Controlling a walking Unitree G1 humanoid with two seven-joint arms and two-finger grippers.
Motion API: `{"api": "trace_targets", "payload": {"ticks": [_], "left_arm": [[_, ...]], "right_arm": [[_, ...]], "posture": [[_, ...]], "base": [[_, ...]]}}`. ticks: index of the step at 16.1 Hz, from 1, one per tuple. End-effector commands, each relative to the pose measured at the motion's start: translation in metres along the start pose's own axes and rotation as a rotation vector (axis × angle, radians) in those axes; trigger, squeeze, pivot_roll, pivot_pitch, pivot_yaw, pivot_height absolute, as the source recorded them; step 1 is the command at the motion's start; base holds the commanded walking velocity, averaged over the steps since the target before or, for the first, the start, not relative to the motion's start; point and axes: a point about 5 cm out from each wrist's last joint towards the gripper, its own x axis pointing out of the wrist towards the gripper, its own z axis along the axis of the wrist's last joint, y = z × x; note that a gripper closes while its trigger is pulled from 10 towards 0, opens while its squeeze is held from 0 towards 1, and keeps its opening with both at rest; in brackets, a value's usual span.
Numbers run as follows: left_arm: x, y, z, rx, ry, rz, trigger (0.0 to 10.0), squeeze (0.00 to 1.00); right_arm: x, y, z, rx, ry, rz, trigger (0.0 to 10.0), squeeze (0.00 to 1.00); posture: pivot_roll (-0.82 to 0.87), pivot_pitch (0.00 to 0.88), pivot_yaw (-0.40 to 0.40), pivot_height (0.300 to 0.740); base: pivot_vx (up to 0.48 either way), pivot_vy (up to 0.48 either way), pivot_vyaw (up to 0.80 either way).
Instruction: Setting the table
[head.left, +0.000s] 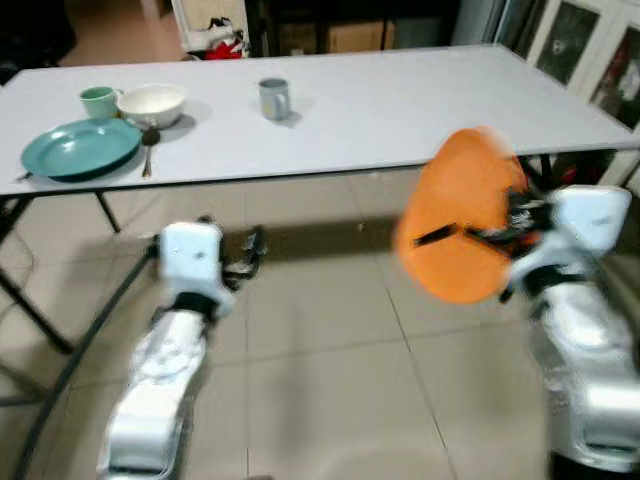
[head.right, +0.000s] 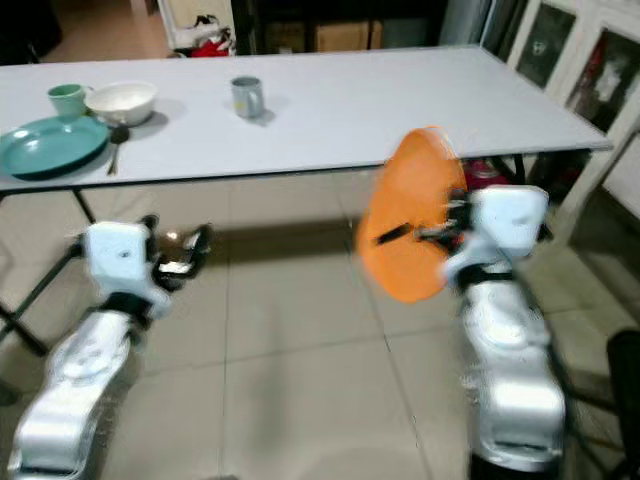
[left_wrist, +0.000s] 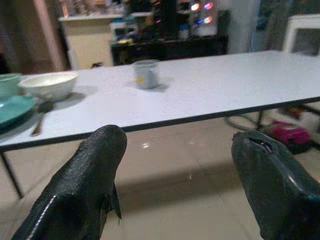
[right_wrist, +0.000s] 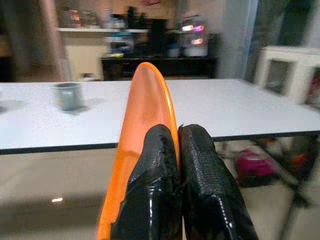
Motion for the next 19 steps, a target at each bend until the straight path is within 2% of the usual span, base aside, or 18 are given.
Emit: {"api": "trace_targets", "payload": {"ticks": [1, 19], "left_arm": [[0.001, -0.007, 0.004, -0.016, -0.016, -0.029, 10.0, 0.00], [0.003, -0.010, 0.006, -0.032, -0.024, -0.029, 10.0, 0.00]], "right_arm": [[-0.003, -0.008, 0.012, 0.001, -0.061, -0.024, 10.0, 0.00], [0.005, -0.012, 0.027, 0.042, -0.137, 0.026, 10.0, 0.00]], "posture": [[-0.03, 0.000, 0.017, 0.740], [-0.02, 0.000, 0.011, 0.740]], "base": [[0.435, 0.000, 0.00], [0.431, 0.000, 0.00]]}}
